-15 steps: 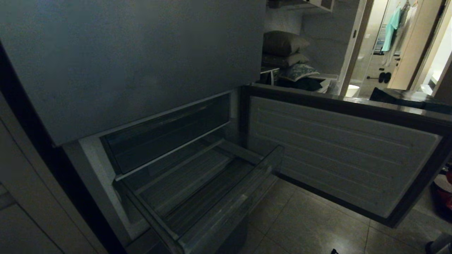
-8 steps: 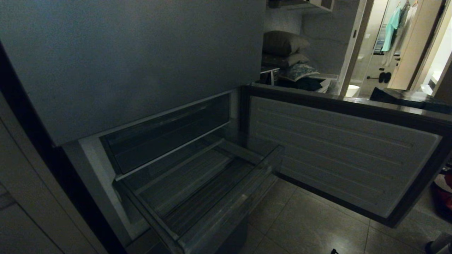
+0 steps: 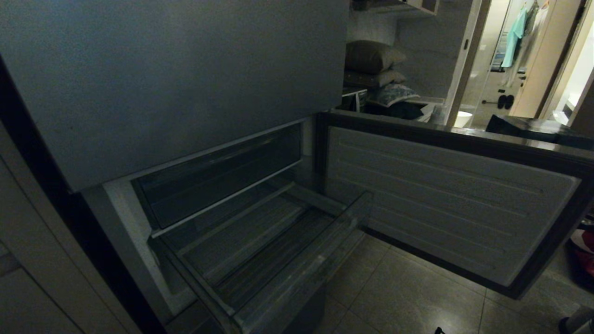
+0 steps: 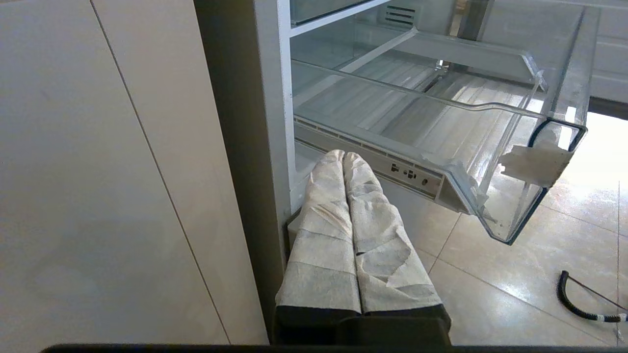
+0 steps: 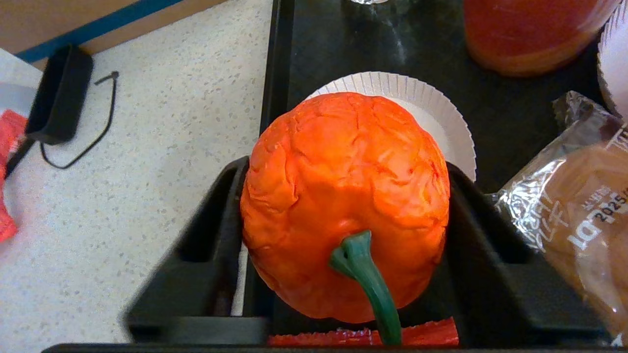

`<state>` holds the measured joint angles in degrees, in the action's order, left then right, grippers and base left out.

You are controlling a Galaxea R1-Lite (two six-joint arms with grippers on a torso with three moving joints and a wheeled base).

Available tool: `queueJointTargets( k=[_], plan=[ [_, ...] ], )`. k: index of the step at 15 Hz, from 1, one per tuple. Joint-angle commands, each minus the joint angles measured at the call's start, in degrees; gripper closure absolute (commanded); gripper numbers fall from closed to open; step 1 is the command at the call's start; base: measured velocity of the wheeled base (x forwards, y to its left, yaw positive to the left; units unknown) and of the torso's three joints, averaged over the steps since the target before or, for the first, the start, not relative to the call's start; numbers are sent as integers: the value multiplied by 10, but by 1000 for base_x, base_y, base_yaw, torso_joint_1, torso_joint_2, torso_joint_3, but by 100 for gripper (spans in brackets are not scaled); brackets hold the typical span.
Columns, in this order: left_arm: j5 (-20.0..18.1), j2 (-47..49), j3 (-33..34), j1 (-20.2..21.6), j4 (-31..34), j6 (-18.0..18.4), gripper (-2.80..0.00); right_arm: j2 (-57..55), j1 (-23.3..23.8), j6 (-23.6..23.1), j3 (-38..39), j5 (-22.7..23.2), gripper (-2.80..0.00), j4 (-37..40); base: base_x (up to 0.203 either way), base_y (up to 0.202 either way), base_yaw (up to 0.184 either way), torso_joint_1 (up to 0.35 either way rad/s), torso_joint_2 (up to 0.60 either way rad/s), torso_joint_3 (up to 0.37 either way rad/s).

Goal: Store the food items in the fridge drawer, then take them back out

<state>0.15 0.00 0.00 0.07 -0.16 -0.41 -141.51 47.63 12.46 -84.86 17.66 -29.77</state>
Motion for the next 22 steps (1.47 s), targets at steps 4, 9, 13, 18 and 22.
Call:
queueJointTargets(
  k=[4, 9, 13, 18, 22],
  plan=[
    [0, 0, 0, 0, 0, 0, 0, -2, 0, 0, -3, 1, -280, -2, 0, 0, 0, 0, 0, 0],
    [0, 0, 0, 0, 0, 0, 0, 30, 3, 2, 13, -1, -280, -2, 0, 0, 0, 0, 0, 0],
    [0, 0, 0, 0, 0, 0, 0, 118, 18, 1, 86, -1, -280, -2, 0, 0, 0, 0, 0, 0],
    [0, 0, 0, 0, 0, 0, 0, 329, 66, 4, 220, 2, 0, -5, 0, 0, 0, 0, 0, 0],
    [0, 0, 0, 0, 0, 0, 0, 504, 116, 36, 317, -4, 0, -4, 0, 0, 0, 0, 0, 0]
  ],
)
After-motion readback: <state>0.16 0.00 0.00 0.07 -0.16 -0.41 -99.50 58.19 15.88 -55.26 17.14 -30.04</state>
